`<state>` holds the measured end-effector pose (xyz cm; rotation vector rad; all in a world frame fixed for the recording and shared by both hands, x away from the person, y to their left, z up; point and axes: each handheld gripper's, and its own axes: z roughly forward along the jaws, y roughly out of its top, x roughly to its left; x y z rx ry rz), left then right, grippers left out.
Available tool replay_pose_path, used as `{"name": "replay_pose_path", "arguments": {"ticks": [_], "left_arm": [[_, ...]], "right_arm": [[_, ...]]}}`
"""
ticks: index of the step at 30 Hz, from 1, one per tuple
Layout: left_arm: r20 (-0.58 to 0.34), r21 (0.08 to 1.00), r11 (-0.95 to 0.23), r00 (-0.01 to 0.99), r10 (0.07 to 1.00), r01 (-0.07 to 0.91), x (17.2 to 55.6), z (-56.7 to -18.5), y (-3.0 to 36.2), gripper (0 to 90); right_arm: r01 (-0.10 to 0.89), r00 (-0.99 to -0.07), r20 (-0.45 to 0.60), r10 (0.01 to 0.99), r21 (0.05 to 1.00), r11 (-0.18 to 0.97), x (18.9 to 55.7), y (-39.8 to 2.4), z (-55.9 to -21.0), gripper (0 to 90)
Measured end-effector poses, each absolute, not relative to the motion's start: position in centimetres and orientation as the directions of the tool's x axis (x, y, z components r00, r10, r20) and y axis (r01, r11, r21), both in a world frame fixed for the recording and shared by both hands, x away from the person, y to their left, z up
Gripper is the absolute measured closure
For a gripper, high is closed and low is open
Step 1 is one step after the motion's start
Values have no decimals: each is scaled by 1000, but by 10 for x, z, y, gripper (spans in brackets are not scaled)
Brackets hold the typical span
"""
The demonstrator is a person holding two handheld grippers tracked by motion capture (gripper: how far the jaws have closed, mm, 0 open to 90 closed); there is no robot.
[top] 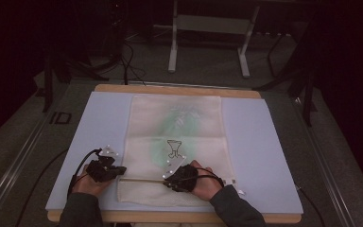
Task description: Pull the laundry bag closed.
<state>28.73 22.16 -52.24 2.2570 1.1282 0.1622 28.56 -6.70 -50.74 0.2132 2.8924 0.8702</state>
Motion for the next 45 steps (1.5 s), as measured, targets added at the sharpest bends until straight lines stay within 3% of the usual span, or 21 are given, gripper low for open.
{"name": "replay_pose_path", "arguments": {"ticks": [45], "left_arm": [[-150,566,-459,632,760,685,287,-522,221,899]], "right_arm": [[173,-969,-52,241,554,814,285,-116,-509,822]]}}
